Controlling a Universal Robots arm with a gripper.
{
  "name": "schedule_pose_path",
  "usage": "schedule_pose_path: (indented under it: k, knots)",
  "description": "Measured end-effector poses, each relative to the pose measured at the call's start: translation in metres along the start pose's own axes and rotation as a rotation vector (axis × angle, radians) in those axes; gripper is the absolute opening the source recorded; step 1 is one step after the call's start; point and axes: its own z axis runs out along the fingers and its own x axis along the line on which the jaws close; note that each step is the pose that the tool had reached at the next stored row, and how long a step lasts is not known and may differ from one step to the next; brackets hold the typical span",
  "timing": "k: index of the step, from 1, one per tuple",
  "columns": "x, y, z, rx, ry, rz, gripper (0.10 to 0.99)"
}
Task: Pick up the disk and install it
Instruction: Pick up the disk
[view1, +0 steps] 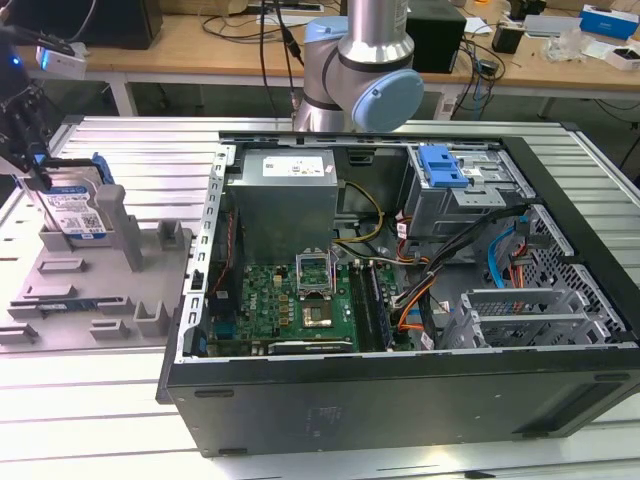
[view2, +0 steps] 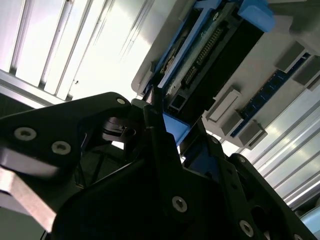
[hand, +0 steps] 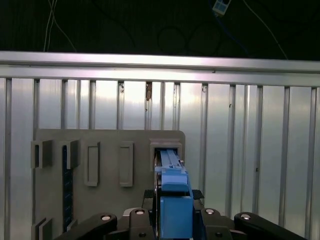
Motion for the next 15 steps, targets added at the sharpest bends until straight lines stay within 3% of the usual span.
schedule_pose_path:
  k: [15]
  knots:
    - [0.0010,0.0001,-0.0011,0.000,0.0000,0.000,0.369]
